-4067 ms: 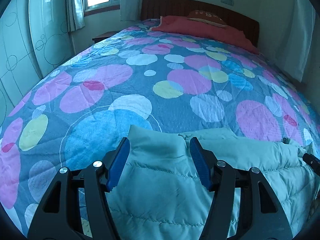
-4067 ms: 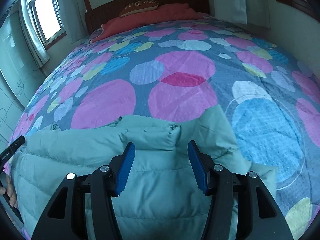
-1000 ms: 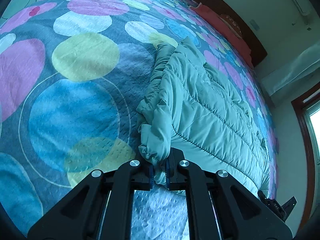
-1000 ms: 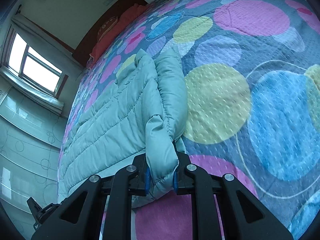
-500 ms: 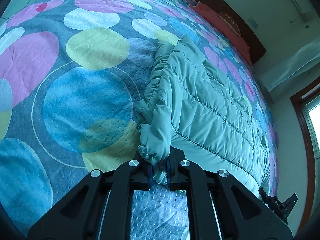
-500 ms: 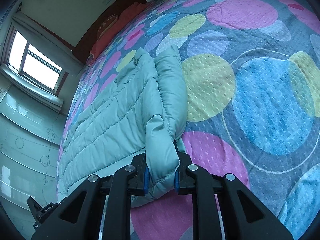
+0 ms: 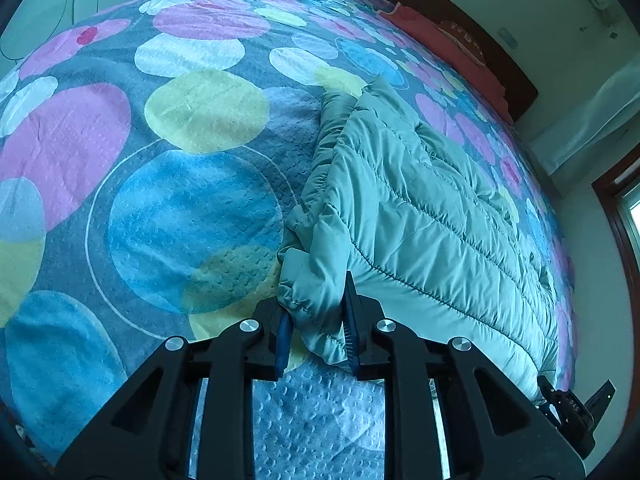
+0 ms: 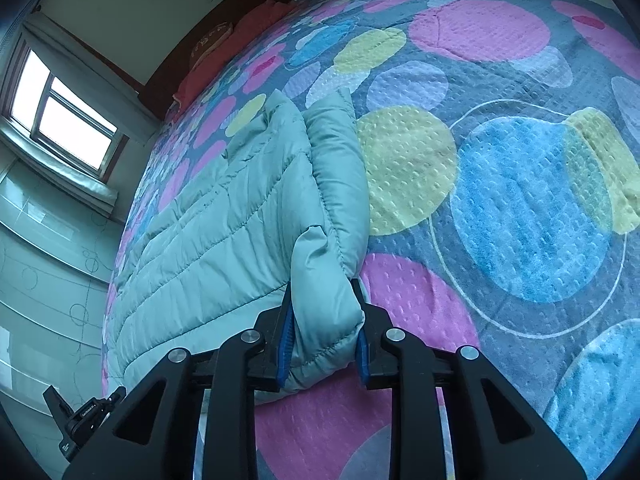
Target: Fold large clothes
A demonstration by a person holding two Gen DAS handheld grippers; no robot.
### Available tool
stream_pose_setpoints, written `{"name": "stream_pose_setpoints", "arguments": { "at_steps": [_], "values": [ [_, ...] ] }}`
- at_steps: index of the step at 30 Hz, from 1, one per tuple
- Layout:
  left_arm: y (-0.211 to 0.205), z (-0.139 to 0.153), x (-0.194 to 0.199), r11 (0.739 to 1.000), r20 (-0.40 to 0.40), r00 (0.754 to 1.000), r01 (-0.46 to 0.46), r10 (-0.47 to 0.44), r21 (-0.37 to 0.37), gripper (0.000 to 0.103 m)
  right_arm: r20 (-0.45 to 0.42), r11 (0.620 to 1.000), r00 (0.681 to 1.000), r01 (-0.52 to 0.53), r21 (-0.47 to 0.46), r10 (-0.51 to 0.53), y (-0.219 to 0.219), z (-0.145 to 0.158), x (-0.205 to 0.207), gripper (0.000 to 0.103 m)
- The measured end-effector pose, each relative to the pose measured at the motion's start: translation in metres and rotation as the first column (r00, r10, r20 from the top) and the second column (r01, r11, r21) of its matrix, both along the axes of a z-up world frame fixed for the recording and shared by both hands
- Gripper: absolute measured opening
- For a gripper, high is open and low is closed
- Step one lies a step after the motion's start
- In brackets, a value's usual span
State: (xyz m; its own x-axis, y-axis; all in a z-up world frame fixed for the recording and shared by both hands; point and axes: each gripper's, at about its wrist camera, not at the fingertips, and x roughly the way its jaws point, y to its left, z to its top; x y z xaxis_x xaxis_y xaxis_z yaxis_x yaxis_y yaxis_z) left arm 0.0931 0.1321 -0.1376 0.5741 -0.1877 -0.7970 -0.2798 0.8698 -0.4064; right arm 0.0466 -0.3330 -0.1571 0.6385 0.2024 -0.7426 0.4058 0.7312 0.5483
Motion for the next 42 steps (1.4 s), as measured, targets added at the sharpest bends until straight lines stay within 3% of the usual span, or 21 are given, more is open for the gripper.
{"name": "stream_pose_setpoints", "arguments": {
  "at_steps": [8,13,17,23,31,37,42],
  "values": [
    [0.01,0.013,-0.002,0.995,0.009,1.0,-0.001,0.0,0.099,0.038,-0.021,0.997,1.0,-0.014,-0.082,0.012,0.0,0.013,-0.013,0.032],
    [0.012,0.02,-0.001,0.989,0.016,1.0,0.0,-0.003,0.148,0.04,-0.03,0.988,0.999,-0.018,-0.154,0.013,0.0,0.022,-0.021,0.032],
    [0.008,0.028,-0.002,0.972,0.03,0.999,0.016,-0.023,0.234,0.044,-0.035,0.975,0.999,-0.02,-0.221,0.012,0.005,0.035,-0.024,0.032],
    [0.0,0.038,-0.002,0.941,0.052,0.997,0.032,-0.053,0.336,0.044,-0.031,0.943,0.999,-0.044,-0.329,0.035,0.019,0.052,-0.021,0.032],
    [-0.005,0.041,0.002,0.905,0.056,0.997,0.026,-0.055,0.424,0.045,-0.004,0.916,0.995,-0.09,-0.391,0.096,0.045,0.07,-0.013,0.032],
    [-0.002,0.042,0.003,0.893,0.06,0.997,0.011,-0.042,0.449,0.045,-0.007,0.9,0.989,-0.137,-0.413,0.147,0.067,0.073,0.0,0.032],
    [-0.003,0.041,0.005,0.875,0.063,0.997,0.008,-0.044,0.483,0.045,-0.026,0.865,0.982,-0.177,-0.469,0.187,0.088,0.074,0.011,0.032]
  ]
}}
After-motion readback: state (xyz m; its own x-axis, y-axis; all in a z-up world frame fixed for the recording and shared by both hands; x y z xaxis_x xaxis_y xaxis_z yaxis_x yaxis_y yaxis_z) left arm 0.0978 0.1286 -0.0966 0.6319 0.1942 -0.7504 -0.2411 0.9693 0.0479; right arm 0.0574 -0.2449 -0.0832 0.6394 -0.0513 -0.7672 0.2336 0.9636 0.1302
